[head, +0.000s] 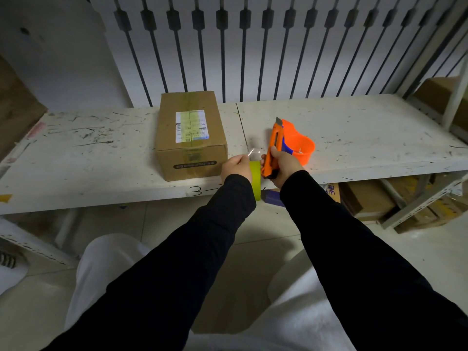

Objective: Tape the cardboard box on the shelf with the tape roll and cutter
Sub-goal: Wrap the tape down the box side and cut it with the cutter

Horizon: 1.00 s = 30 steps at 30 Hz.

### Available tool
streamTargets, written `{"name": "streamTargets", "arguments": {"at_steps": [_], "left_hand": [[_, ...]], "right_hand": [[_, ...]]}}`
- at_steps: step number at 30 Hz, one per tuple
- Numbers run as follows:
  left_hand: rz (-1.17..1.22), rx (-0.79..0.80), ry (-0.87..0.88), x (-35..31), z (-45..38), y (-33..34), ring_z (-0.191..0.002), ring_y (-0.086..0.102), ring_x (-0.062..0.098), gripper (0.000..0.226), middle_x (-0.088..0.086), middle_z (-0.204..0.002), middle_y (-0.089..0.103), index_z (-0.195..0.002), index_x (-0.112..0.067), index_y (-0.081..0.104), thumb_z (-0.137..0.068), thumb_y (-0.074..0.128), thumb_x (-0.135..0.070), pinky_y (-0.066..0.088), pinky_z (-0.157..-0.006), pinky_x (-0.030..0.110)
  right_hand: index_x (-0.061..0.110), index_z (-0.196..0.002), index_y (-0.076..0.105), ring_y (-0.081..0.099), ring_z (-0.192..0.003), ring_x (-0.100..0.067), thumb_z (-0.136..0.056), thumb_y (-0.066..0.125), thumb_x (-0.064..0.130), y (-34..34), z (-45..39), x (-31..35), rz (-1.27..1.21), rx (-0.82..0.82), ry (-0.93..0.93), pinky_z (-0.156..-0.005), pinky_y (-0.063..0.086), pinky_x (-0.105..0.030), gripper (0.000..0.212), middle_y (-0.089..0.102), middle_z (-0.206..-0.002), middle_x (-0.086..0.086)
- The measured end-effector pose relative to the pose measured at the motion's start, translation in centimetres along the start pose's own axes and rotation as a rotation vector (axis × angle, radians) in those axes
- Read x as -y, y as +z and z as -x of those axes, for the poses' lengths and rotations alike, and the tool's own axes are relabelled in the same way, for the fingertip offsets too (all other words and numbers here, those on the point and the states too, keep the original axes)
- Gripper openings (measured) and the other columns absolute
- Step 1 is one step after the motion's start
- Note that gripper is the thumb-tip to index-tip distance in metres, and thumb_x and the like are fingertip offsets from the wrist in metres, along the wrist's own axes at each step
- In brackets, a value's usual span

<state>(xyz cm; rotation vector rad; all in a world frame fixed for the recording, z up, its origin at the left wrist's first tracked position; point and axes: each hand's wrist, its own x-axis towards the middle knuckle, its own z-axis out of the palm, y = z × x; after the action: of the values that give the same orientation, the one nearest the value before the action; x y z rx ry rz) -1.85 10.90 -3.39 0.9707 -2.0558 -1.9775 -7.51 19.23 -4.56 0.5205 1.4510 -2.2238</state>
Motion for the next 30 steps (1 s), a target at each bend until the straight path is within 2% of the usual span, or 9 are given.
{"name": "streamTargets", "arguments": {"at_steps": [4,7,11,14,19,22,24,25,30], "left_hand": [[-0.006,0.008,-0.01,0.0,0.0,0.2,-0.115,0.056,0.029,0.031,0.012,-0.123,0.063,-0.117,-0.007,0.064,-0.097,0.046,-0.021,0.044,-0.099,0.034],[-0.009,0.005,-0.002,0.1,-0.2,0.3,-0.117,0.055,0.028,0.032,0.011,-0.126,0.062,-0.119,-0.007,0.063,-0.097,0.045,-0.021,0.042,-0.098,0.031],[-0.014,0.01,-0.001,0.1,-0.2,0.5,-0.118,0.054,0.026,0.033,0.01,-0.127,0.061,-0.122,-0.006,0.061,-0.097,0.045,-0.021,0.041,-0.098,0.029],[-0.016,0.016,0.005,0.1,-0.4,0.7,-0.118,0.054,0.025,0.033,0.009,-0.127,0.062,-0.122,-0.007,0.061,-0.097,0.045,-0.021,0.04,-0.095,0.027],[-0.049,0.027,0.043,-0.1,-1.0,1.1,-0.116,0.056,0.028,0.033,0.013,-0.124,0.063,-0.119,-0.006,0.063,-0.097,0.043,-0.021,0.043,-0.1,0.034],[-0.053,0.038,0.064,-0.3,-1.4,1.5,-0.117,0.055,0.027,0.033,0.012,-0.125,0.062,-0.12,-0.005,0.061,-0.097,0.043,-0.02,0.042,-0.101,0.033],[-0.055,0.038,0.069,-0.3,-1.7,1.8,-0.118,0.054,0.026,0.033,0.012,-0.127,0.061,-0.121,-0.005,0.061,-0.097,0.043,-0.019,0.042,-0.101,0.031],[-0.054,0.036,0.069,-0.3,-1.8,1.9,-0.119,0.054,0.026,0.033,0.012,-0.127,0.061,-0.121,-0.004,0.061,-0.097,0.043,-0.019,0.042,-0.1,0.03],[-0.065,0.024,0.052,-0.3,-2.6,2.5,-0.119,0.054,0.026,0.033,0.012,-0.127,0.061,-0.122,-0.005,0.061,-0.097,0.043,-0.02,0.042,-0.102,0.032]], "right_hand": [[0.016,-0.099,0.054,0.054,-0.059,-0.014,-0.095,0.042,0.044,-0.8,-0.4,-0.1,0.137,-0.015,0.039,-0.057,0.046,-0.028,0.031,0.057,-0.073,0.0],[0.012,-0.086,0.053,0.048,-0.056,-0.014,-0.097,0.042,0.036,-0.6,-0.5,-0.1,0.088,-0.072,0.036,-0.054,0.042,-0.028,0.029,0.053,-0.069,-0.001],[0.009,-0.083,0.051,0.047,-0.055,-0.016,-0.098,0.041,0.027,-0.1,-0.8,-0.1,0.18,-0.156,-0.002,-0.052,0.041,-0.028,0.026,0.053,-0.066,-0.004],[0.009,-0.074,0.049,0.049,-0.058,-0.017,-0.099,0.04,0.022,0.2,-1.2,-0.1,0.175,-0.157,0.018,-0.057,0.043,-0.029,0.029,0.054,-0.068,-0.004],[0.01,-0.073,0.05,0.051,-0.06,-0.017,-0.098,0.041,0.016,0.1,-1.8,-0.2,0.171,-0.137,-0.028,-0.06,0.046,-0.03,0.028,0.056,-0.07,-0.004],[0.012,-0.083,0.056,0.057,-0.072,-0.021,-0.095,0.049,0.027,0.0,-2.5,-0.3,0.214,-0.139,-0.042,-0.074,0.053,-0.038,0.021,0.058,-0.077,-0.005],[0.016,-0.082,0.056,0.059,-0.082,-0.024,-0.093,0.051,0.034,-0.1,-2.8,-0.3,0.221,-0.123,-0.062,-0.086,0.053,-0.042,0.022,0.059,-0.084,-0.007],[0.017,-0.081,0.056,0.059,-0.081,-0.023,-0.093,0.051,0.034,-0.2,-2.9,-0.3,0.223,-0.106,-0.07,-0.087,0.053,-0.042,0.022,0.059,-0.083,-0.006],[0.014,-0.071,0.054,0.051,-0.058,-0.018,-0.092,0.054,0.018,-0.7,-3.6,0.1,0.234,-0.115,-0.076,-0.061,0.048,-0.032,0.021,0.051,-0.064,-0.004]]}}
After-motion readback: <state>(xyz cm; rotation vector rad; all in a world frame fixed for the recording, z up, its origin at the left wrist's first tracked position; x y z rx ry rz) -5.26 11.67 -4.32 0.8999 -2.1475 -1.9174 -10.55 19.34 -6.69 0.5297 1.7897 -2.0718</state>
